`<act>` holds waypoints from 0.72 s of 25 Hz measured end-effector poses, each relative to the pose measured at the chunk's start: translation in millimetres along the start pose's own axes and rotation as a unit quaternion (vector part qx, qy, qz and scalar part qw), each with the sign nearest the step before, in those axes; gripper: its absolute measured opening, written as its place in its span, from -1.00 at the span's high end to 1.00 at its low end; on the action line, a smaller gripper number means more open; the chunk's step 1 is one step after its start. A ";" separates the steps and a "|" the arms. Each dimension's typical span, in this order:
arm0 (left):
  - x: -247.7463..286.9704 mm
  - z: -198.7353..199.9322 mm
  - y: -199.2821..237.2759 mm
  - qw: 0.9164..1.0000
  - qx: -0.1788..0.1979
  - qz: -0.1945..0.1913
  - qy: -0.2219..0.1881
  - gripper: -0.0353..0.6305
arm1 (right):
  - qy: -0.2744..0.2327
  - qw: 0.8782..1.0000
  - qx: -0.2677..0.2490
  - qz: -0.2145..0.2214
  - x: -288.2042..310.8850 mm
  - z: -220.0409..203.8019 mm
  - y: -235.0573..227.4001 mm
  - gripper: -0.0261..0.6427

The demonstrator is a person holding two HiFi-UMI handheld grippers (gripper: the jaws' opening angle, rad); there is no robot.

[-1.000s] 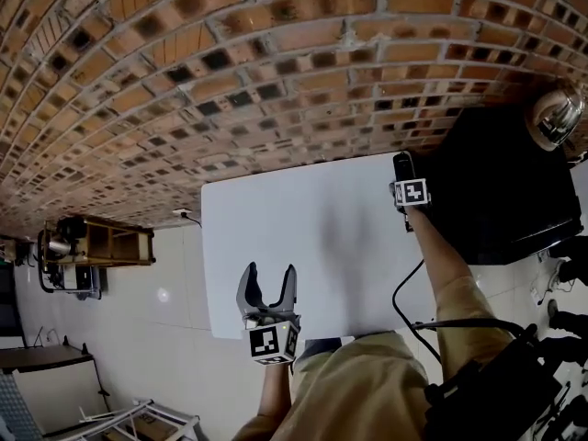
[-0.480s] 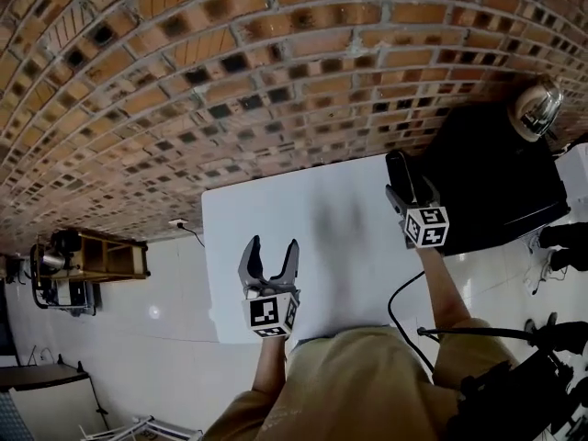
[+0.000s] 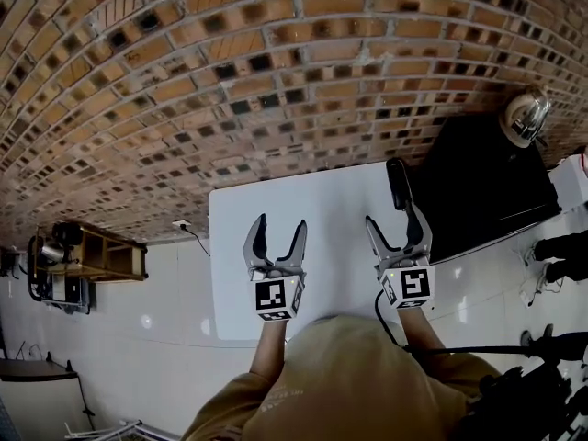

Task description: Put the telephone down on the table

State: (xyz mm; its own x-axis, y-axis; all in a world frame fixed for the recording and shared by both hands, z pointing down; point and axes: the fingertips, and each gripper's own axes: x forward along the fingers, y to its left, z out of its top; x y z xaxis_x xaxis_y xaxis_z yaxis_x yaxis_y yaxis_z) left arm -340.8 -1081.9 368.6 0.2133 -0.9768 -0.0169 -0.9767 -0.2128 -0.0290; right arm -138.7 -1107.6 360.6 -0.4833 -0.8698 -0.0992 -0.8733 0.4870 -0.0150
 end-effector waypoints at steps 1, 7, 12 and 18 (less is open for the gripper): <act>-2.1 1.4 0.3 1.000 -0.005 0.002 0.001 -0.07 | 0.001 1.000 0.007 0.003 -0.9 -0.2 5.1 -0.16; -9.4 8.0 -4.8 1.000 -0.007 0.001 0.014 -0.07 | 0.002 1.000 -0.005 0.005 -2.4 10.9 10.1 -0.14; -6.2 15.4 -5.5 1.000 -0.011 -0.005 -0.020 -0.07 | 0.006 1.000 -0.006 -0.003 -3.2 11.0 3.9 -0.14; -9.1 15.5 -10.3 1.000 -0.012 -0.010 -0.021 -0.07 | 0.012 1.000 -0.010 0.000 -10.3 6.4 6.9 -0.13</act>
State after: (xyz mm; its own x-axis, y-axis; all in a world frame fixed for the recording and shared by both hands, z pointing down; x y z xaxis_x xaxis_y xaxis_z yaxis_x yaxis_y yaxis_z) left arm -332.3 -1070.5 353.6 0.2322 -0.9709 -0.0585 -0.9726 -0.2323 -0.0062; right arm -139.4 -1094.7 355.1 -0.4845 -0.8715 -0.0760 -0.8742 0.4855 0.0056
